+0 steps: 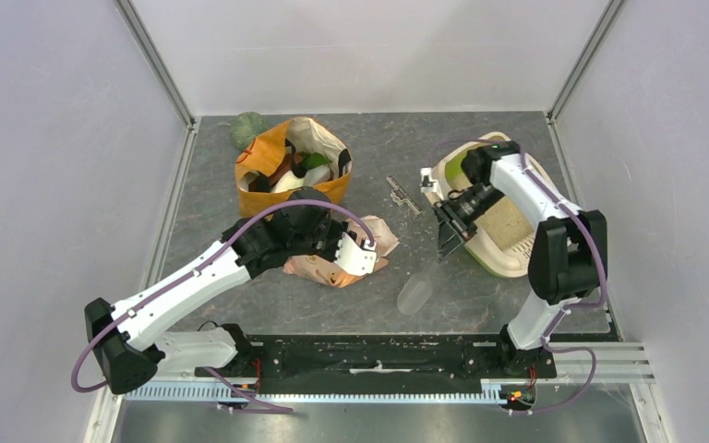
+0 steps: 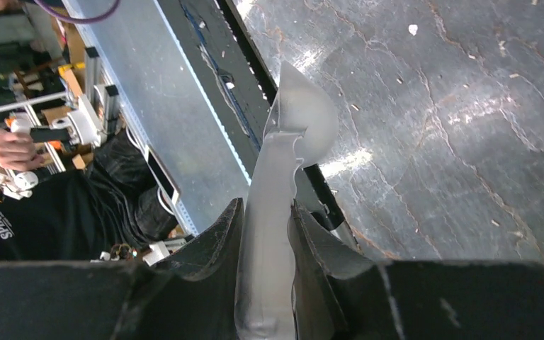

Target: Fill the litter box with clean litter

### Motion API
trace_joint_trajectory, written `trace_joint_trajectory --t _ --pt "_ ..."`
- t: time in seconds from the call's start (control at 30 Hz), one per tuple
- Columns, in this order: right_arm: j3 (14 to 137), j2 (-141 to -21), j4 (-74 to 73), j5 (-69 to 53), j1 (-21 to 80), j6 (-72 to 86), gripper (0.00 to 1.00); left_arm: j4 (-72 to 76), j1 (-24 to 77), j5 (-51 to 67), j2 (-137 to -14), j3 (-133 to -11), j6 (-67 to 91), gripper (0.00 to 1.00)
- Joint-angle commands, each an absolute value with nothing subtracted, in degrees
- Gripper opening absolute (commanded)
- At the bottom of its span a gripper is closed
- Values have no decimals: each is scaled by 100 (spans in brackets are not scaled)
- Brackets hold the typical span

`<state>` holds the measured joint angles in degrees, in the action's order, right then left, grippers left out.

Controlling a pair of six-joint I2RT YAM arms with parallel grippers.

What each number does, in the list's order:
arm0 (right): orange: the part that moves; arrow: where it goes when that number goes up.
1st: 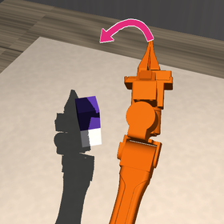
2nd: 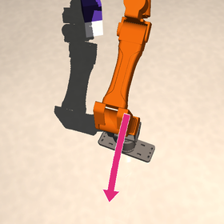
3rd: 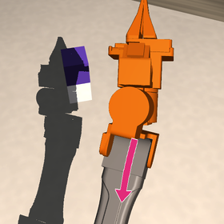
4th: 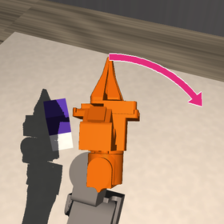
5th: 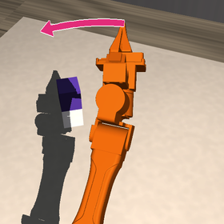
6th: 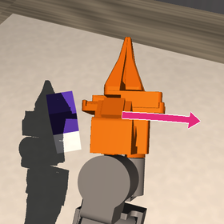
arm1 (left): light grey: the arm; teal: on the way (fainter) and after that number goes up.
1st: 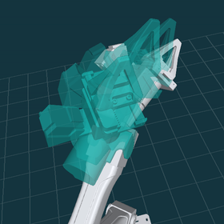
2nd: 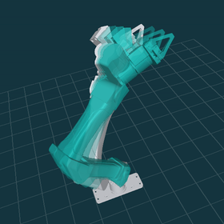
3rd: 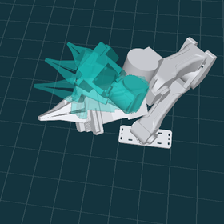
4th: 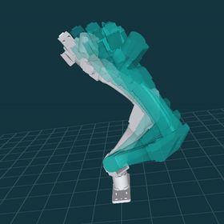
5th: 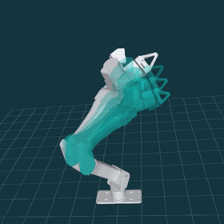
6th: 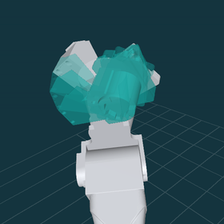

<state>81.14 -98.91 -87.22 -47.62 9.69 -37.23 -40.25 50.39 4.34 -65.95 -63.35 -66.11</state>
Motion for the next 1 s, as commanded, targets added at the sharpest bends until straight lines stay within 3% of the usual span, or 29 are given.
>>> trace_joint_trajectory --t 0.0,0.17,0.47,0.53,0.6,0.83,0.9,0.97 --pt "7971 -10063 -7920 -4392 1433 -3116 7 -3680 5133 574 -6558 -6345 -6736 2" --pt "8075 -10493 -7157 -4087 1658 -2700 15 -3683 5133 598 -6566 -6320 -6727 2" --pt "8465 -10564 -6864 -4063 1661 -2601 60 -3699 5133 547 -6487 -6335 -6706 2" --pt "8543 -10556 -6820 -4076 1657 -2546 61 -3734 5133 499 -6469 -6395 -6656 2" --pt "8607 -10556 -6787 -4094 1661 -2492 69 -3766 5125 460 -6469 -6474 -6560 2" --pt "8806 -10425 -6644 -4153 1661 -2366 73 -3847 5106 362 -6378 -6596 -6295 2" --pt "8918 -10381 -6627 -4131 1653 -2337 83 -3873 5102 331 -6345 -6600 -6244 2" --pt "9009 -10299 -6566 -4135 1653 -2305 84 -3876 5089 317 -6317 -6630 -6128 2"
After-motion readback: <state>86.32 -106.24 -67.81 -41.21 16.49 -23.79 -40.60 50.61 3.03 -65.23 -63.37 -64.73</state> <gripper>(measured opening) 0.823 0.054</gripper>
